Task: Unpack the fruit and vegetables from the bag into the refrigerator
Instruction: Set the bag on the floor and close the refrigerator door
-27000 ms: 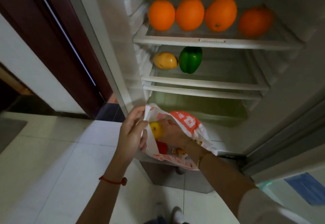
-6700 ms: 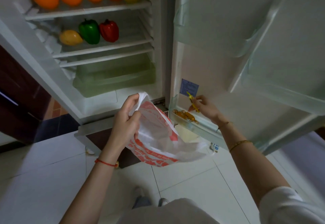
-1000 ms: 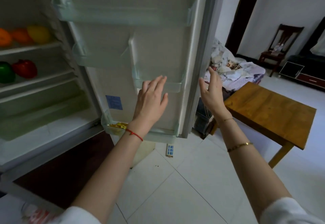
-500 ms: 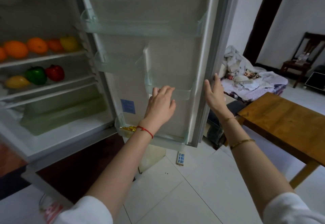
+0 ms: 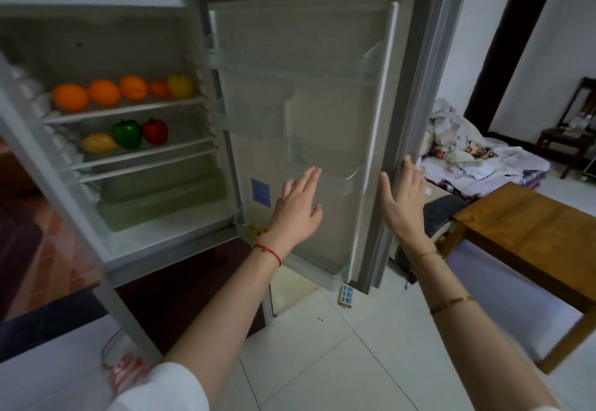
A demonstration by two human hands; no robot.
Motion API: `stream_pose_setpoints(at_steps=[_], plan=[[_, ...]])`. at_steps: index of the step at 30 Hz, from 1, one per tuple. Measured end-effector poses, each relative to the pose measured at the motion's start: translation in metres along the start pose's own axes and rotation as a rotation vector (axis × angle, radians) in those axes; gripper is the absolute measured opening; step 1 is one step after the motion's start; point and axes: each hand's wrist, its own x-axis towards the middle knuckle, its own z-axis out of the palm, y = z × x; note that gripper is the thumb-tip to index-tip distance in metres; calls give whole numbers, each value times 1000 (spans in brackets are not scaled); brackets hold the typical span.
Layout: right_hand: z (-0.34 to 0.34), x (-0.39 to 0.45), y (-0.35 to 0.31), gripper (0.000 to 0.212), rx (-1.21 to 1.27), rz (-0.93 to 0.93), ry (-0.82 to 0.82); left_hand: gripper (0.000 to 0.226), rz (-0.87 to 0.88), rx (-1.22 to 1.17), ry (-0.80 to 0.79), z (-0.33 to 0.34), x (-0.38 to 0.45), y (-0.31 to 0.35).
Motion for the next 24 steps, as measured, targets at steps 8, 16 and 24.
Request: stream_pose_setpoints(at_steps=[8, 16, 24], plan=[[-6, -77, -48, 62, -229, -139, 98, 75, -13, -47, -3, -27, -74, -16], [-9, -138, -95, 58, -207, -217, -53, 77, -74, -143, 55, -44, -145, -20], [-5, -184, -142, 59, -2, -377, -66, 74, -152, -258, 55, -71, -197, -35]])
